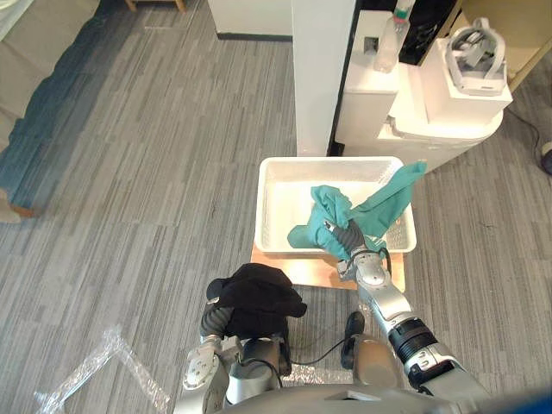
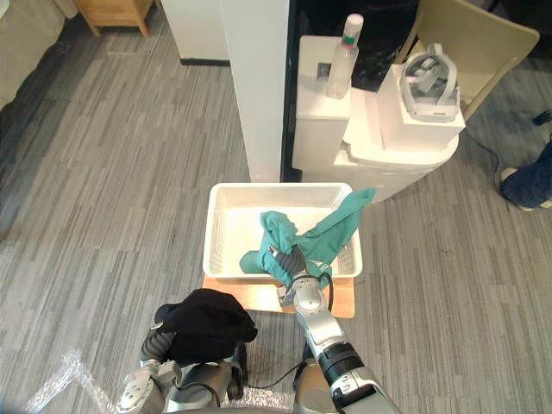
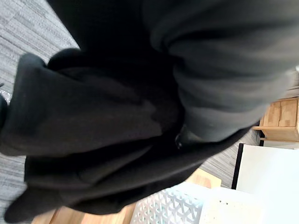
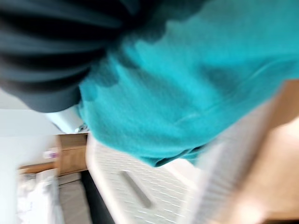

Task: Tidy the bed and pick cloth on bed and put in laundry

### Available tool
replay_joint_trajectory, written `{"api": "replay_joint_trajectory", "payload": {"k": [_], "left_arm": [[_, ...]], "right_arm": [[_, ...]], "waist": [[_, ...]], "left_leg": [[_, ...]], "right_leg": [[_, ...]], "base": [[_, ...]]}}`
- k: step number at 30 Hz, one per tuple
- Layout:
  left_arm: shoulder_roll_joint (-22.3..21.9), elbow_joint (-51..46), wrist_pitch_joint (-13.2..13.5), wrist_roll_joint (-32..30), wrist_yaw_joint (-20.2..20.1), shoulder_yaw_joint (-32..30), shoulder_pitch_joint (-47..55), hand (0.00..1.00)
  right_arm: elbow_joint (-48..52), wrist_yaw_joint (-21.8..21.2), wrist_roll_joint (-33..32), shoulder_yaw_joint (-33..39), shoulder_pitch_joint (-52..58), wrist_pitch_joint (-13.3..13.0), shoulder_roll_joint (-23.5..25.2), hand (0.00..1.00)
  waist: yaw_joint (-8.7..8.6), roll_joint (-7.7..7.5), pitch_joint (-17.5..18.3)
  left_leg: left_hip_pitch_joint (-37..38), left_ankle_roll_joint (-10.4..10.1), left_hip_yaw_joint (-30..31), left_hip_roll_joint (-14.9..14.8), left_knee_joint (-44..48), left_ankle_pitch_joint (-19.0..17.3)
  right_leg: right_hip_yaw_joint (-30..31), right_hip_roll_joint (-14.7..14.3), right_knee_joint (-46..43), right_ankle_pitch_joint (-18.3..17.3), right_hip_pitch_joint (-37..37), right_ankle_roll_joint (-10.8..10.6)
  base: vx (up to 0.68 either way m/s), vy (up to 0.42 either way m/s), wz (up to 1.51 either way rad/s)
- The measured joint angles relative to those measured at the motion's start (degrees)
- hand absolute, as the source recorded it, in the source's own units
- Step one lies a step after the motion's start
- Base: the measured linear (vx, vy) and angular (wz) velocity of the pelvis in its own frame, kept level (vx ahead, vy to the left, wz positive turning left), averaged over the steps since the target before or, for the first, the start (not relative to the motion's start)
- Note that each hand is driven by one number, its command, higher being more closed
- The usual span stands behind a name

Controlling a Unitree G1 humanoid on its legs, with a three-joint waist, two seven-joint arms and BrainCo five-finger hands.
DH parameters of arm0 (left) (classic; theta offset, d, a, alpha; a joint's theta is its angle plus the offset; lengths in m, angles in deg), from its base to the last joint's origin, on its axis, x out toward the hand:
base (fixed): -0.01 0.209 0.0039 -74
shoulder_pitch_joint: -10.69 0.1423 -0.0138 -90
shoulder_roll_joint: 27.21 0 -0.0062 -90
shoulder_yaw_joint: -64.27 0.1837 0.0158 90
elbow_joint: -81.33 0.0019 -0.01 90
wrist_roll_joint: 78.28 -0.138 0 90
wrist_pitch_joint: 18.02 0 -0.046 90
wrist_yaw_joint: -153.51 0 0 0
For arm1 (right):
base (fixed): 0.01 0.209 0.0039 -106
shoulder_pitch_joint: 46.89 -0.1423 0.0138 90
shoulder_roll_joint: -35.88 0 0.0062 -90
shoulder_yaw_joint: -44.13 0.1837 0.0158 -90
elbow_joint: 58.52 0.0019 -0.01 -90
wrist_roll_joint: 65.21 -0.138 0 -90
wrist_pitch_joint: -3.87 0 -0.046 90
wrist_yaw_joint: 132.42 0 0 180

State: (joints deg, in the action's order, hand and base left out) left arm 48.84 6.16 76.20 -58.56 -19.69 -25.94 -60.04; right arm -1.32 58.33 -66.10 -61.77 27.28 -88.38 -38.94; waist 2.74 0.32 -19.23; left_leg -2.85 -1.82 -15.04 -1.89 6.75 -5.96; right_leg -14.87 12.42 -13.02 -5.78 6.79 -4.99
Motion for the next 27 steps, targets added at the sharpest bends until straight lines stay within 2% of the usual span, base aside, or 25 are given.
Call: {"api": "replay_joint_trajectory", "payload": {"k": [5, 8, 17, 22, 27], "left_arm": [[0.8, 1.9, 1.4, 0.7, 0.4, 0.1, -1.7, 1.0], [0.8, 2.8, 1.5, 1.7, 0.7, 0.2, -2.7, 1.0], [0.9, 1.7, 1.6, 2.1, 0.8, 2.2, -3.2, 1.0], [0.6, -1.2, 1.7, 2.1, 1.1, 2.5, -2.7, 1.0], [0.8, -4.0, 1.7, 2.1, 1.4, 2.4, -2.2, 1.0]], "right_arm": [[-2.8, 1.5, 0.0, 0.1, -1.9, -0.7, 0.6, 0.0], [-4.3, 2.2, -0.1, 1.1, -3.1, -0.7, 0.7, 0.0], [-2.5, 2.9, -0.2, 3.6, -3.2, -0.6, 0.7, 0.0], [5.3, 3.6, 0.1, 5.5, -5.7, -0.6, -0.3, 0.0], [8.1, 4.0, 2.4, 6.4, -6.5, -0.5, -1.9, 0.0]], "waist": [[-0.06, 0.3, -0.2], [-0.04, 0.81, -0.5], [-0.01, 0.78, -0.5], [-0.01, 0.37, 0.1], [-0.03, -0.27, 0.8]], "left_leg": [[-0.2, 0.0, 0.2, 0.1, -0.4, 0.0], [-0.2, 0.3, 0.2, 0.2, -0.4, 0.2], [0.0, 0.4, -0.3, 0.5, -0.8, 0.2], [2.1, 0.3, -1.6, 0.1, -2.7, 0.3], [2.5, 0.2, -1.9, 0.0, -2.9, 0.2]], "right_leg": [[-0.1, 0.5, -2.0, -1.1, 0.7, 0.0], [-0.1, 0.5, -2.0, -1.2, 0.7, -0.1], [-0.2, 0.6, -0.5, -1.2, 0.5, -0.3], [-0.1, -0.7, 5.2, 1.2, -2.8, -0.7], [-0.1, -1.4, 8.7, 3.0, -4.5, -0.8]], "base": [[-0.05, -0.019, 0.04], [0.0, 0.0, 0.0], [0.08, 0.009, 0.0], [0.06, 0.022, -0.11], [0.01, 0.013, -0.03]]}}
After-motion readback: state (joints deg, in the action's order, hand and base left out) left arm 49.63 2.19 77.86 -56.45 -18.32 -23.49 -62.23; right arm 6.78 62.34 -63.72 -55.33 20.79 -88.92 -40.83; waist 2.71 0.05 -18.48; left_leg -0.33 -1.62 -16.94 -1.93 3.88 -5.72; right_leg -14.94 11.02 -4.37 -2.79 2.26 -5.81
